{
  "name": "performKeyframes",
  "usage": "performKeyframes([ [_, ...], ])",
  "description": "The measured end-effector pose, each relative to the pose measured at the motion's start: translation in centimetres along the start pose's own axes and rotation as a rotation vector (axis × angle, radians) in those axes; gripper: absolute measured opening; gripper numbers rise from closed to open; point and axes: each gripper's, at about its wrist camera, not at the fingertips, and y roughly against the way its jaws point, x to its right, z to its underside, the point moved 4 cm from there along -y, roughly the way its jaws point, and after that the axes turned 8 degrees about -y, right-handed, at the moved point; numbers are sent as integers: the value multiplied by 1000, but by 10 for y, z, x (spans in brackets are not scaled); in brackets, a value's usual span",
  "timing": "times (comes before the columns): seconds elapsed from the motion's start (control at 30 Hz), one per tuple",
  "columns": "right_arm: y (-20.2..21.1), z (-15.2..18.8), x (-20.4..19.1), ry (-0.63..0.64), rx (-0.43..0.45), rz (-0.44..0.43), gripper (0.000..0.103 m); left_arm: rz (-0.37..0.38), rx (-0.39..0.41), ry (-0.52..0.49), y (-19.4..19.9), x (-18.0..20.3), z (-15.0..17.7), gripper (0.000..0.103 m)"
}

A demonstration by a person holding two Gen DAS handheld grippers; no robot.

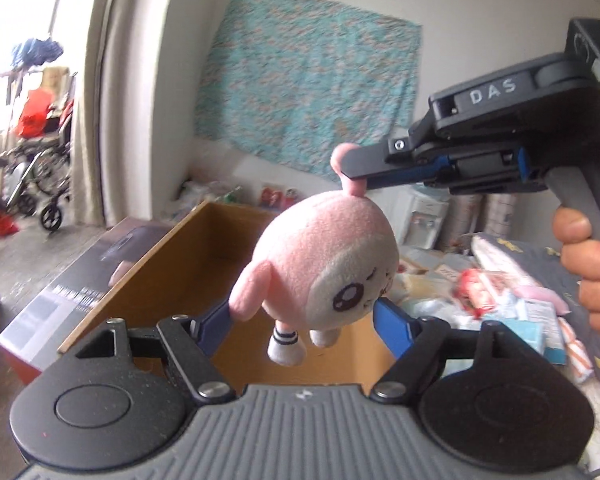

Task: Organize soft objects
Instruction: 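Lift the pink plush doll with the right gripper over the cardboard box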

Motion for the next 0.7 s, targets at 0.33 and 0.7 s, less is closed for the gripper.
performKeyframes([
  [0.33,-155,12,121,-184,-189,244,9,-30,-103,73,-35,-50,31,78],
  [0.7,-157,-35,206,-210,-79,442,9,-14,-120,87,-44,-55,39,78],
])
